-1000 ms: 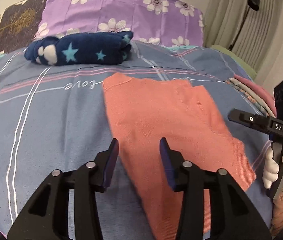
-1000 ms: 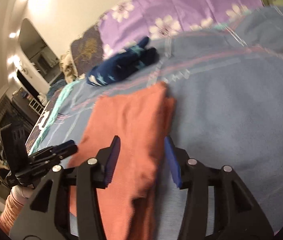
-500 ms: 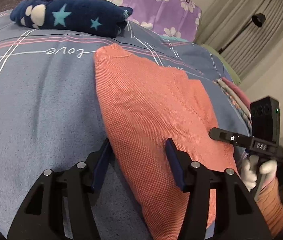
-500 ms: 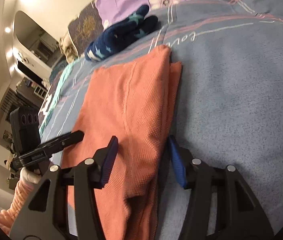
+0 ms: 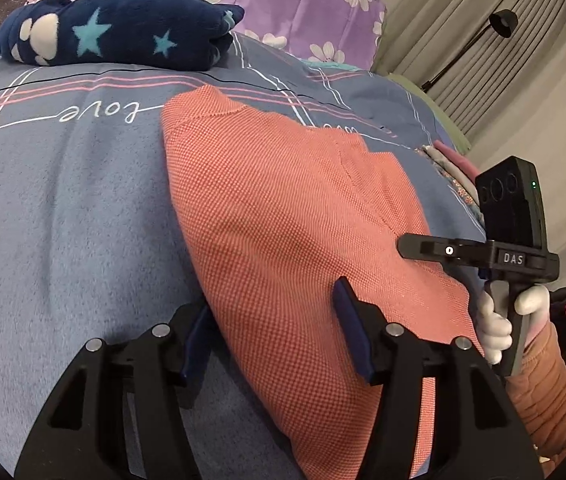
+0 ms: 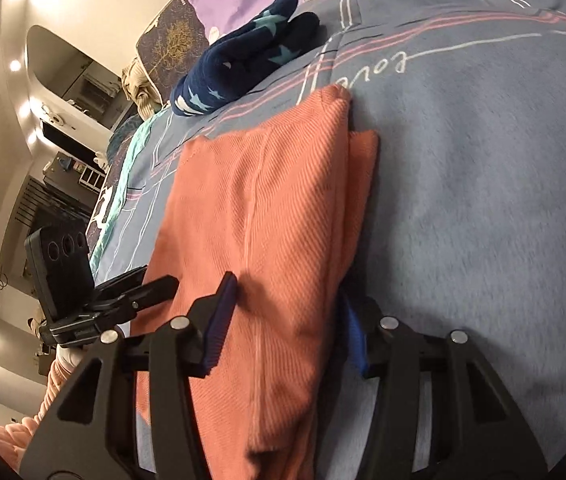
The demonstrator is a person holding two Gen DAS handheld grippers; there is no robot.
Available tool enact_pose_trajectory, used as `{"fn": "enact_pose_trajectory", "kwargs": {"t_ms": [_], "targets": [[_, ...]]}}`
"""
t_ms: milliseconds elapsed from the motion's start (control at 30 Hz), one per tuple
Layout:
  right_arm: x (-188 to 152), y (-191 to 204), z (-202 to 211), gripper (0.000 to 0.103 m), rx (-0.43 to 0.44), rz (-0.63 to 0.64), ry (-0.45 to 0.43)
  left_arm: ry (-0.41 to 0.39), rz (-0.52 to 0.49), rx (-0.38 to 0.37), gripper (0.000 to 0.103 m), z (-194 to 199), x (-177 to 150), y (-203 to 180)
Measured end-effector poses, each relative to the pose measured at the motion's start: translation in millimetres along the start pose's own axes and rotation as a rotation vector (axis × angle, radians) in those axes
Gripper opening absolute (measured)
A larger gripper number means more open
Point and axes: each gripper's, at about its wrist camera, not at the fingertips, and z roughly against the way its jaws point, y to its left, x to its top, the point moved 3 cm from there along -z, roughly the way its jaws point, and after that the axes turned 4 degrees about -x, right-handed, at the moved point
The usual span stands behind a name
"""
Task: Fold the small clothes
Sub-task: 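Slide the right tool's fingers under the folded coral shirt's end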
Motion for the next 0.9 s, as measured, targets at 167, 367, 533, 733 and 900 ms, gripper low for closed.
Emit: {"fn": "enact_pose_trajectory", "kwargs": {"t_ms": [167, 367, 533, 733, 900], "targets": [[3.0, -2.2, -2.1, 0.05, 0.027, 0.007, -0.019, 0.0, -0.013, -0.015, 0.059, -4.8, 5.4, 1.5], [3.9, -2.7, -3.7, 0.049, 0.046, 0.032, -0.039, 0.007, -0.043, -0.036, 0.061, -9.5, 10.2, 1.2], [4.8, -2.4, -5.1, 0.048, 0.052, 0.051, -0.054, -0.001, -0.054, -0.044, 0.062, -11.8, 12.2, 1.4], [8.2, 0.2, -9.6, 0.048, 0.049, 0.064, -0.057, -0.007, -0.066, -0.031, 0.062, -13.5, 12.3, -1.7], [11.2, 2.8, -13.0, 0.047, 0.04, 0.072, -0.058, -0.006, -0.064, -0.038, 0.062, -15.6, 13.7, -2.0]]}}
